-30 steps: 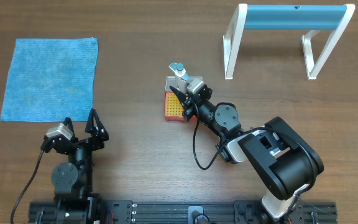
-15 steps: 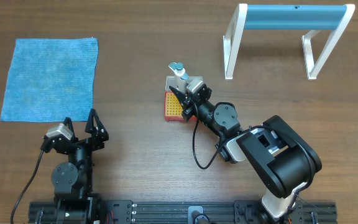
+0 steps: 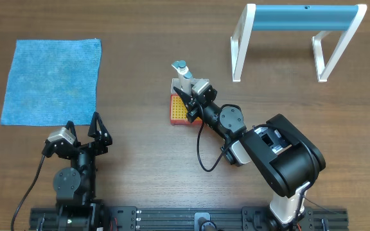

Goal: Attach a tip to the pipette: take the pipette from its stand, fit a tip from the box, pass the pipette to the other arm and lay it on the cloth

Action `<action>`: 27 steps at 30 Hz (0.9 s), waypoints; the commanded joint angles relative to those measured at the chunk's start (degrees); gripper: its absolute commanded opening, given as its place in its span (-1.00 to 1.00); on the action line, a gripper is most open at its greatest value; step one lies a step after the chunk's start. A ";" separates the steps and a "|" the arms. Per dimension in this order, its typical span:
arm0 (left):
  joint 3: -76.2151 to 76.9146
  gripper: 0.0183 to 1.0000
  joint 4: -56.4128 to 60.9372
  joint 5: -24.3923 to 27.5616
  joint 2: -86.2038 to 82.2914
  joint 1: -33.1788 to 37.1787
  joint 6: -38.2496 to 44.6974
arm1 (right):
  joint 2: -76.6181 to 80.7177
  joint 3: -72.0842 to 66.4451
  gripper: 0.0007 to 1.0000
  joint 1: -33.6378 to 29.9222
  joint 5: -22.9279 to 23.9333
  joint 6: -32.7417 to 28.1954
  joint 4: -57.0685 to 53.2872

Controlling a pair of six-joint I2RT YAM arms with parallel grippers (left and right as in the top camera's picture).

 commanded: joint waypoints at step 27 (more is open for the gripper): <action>-0.13 0.71 -0.26 0.35 -0.31 0.35 0.96 | 3.45 -5.77 -0.85 -0.87 0.55 0.61 -5.38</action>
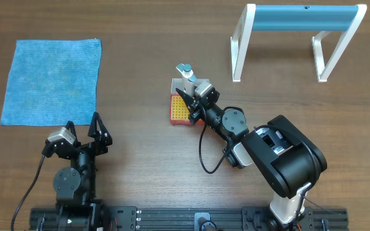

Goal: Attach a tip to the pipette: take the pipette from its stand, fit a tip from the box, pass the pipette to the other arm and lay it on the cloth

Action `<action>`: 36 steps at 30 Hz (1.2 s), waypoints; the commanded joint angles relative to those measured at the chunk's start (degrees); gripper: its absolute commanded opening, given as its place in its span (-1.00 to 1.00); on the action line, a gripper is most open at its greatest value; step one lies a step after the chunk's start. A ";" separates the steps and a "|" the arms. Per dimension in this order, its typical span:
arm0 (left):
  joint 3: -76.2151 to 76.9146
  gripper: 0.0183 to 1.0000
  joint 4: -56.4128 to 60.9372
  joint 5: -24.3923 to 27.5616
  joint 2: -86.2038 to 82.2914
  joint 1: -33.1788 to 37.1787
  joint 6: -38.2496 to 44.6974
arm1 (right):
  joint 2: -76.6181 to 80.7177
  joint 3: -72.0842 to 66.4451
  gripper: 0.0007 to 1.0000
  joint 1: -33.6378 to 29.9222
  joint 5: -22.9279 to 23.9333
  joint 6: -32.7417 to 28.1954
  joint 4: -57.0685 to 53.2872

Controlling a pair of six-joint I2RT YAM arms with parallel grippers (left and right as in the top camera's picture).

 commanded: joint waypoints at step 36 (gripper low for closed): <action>-0.13 0.71 -0.28 0.33 -0.31 0.35 0.96 | -1.03 -2.05 -0.86 -0.39 0.55 0.37 -3.30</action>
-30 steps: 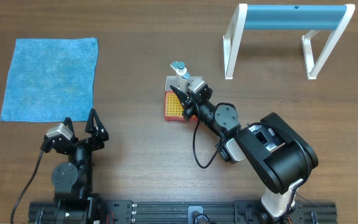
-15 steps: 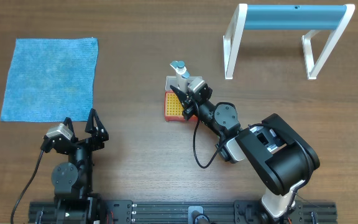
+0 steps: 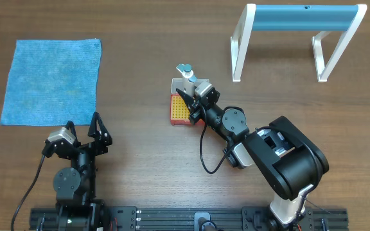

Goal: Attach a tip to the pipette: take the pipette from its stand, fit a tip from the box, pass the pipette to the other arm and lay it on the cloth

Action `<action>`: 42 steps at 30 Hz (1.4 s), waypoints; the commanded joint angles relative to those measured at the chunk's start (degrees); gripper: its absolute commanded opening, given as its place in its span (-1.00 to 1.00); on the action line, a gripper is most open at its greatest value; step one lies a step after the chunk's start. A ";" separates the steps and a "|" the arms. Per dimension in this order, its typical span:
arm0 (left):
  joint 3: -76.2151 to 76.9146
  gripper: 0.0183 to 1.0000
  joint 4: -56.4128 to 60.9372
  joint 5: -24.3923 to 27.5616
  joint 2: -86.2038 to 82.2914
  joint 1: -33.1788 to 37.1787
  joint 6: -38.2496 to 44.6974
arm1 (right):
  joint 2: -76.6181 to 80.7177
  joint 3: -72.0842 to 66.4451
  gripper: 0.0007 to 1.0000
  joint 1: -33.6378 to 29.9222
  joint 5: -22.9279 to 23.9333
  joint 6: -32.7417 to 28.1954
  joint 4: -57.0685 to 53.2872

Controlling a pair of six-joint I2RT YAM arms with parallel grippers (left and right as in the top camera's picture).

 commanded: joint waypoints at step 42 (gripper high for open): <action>-0.13 0.71 -0.26 0.35 -0.26 0.35 0.96 | -5.46 0.17 -0.85 -0.39 0.52 0.37 -2.32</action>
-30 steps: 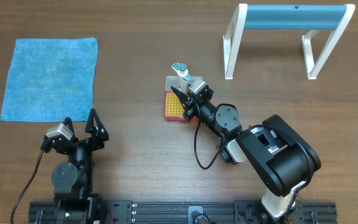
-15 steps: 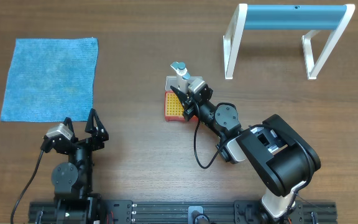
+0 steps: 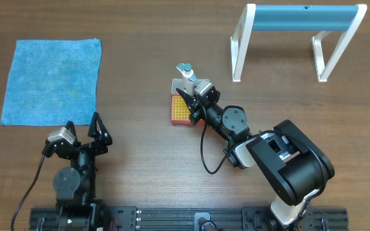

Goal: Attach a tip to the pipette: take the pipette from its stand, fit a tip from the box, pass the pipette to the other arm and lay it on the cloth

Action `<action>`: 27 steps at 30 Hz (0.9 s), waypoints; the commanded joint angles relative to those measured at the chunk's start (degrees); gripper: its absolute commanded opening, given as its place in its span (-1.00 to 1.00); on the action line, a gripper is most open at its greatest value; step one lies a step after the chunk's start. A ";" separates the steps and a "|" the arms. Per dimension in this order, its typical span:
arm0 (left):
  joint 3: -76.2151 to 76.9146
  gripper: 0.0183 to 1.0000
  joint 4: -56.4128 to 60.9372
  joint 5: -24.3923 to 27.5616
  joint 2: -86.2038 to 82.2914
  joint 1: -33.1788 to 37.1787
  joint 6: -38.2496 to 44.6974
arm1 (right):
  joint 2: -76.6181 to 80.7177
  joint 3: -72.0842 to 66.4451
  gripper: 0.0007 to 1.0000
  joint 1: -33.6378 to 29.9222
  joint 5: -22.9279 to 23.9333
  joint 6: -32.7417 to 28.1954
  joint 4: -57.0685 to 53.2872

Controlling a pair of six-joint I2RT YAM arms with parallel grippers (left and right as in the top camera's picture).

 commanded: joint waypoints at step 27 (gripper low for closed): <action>-0.13 0.71 -0.26 0.35 -0.26 0.35 0.96 | -37.03 31.34 -0.85 0.07 -8.74 0.44 -91.14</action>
